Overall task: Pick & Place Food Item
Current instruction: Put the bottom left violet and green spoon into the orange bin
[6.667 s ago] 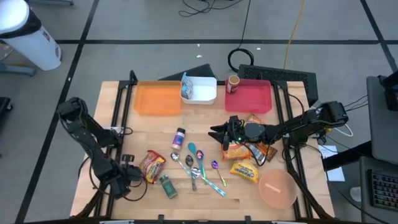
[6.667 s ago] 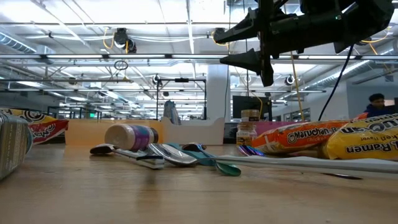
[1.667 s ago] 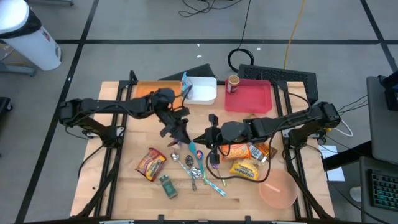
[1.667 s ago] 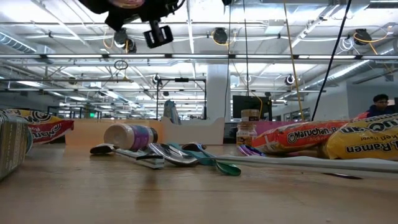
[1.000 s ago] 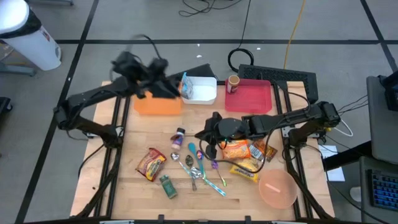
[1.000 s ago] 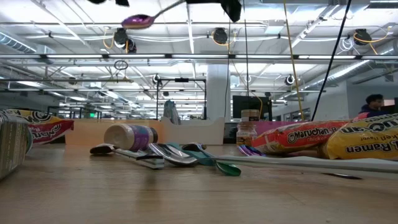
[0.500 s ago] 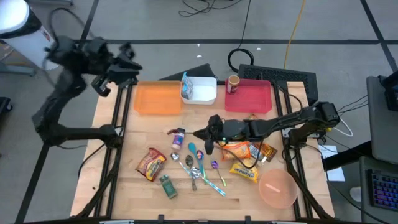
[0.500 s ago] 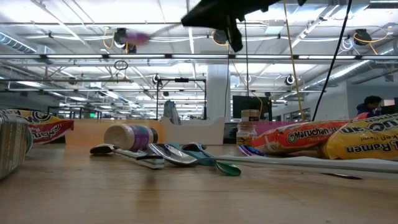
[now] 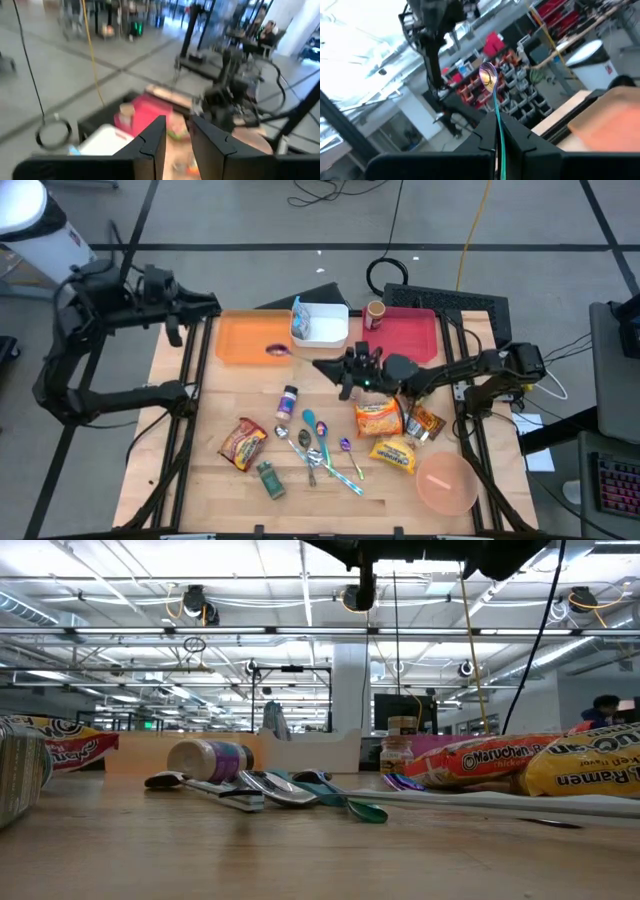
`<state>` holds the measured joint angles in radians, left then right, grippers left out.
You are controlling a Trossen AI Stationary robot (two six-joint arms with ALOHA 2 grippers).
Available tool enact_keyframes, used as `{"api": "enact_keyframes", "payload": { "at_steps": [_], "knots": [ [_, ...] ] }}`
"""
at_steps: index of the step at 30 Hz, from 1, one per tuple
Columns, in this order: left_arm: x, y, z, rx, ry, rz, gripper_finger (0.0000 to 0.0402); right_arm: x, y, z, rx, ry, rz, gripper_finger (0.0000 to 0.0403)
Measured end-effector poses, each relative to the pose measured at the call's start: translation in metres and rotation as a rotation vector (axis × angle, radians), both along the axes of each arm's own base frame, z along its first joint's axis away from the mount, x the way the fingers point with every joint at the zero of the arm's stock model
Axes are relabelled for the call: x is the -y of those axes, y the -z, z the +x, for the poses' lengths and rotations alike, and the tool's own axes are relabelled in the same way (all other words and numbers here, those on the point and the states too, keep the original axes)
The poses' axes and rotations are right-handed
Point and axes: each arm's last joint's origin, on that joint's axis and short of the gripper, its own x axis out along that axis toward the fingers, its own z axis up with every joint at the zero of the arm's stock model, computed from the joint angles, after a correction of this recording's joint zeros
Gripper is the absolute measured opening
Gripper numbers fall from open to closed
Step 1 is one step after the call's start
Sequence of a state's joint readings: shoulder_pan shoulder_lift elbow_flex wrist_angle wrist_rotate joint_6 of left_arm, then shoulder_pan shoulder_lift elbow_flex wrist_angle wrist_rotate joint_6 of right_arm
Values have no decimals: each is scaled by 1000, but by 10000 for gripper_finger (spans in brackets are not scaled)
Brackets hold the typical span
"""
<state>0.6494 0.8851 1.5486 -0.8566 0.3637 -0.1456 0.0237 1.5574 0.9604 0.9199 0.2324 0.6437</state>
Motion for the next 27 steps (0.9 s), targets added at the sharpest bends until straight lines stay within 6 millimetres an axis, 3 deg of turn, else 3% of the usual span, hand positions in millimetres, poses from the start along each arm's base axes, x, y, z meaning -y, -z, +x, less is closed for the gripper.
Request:
{"api": "enact_keyframes", "payload": {
  "at_steps": [7, 20, 27],
  "knots": [
    [-15, 13, 30, -100, 27, -119, 90, 21, -1, 0, 13, -6, -19, 0],
    [-60, 40, 126, -143, 89, -190, 90, 31, -6, -2, 50, -42, -72, 0],
    [-84, 56, 172, -85, 93, -186, 90, 54, -18, -27, 23, 7, -99, 1]
  ]
}}
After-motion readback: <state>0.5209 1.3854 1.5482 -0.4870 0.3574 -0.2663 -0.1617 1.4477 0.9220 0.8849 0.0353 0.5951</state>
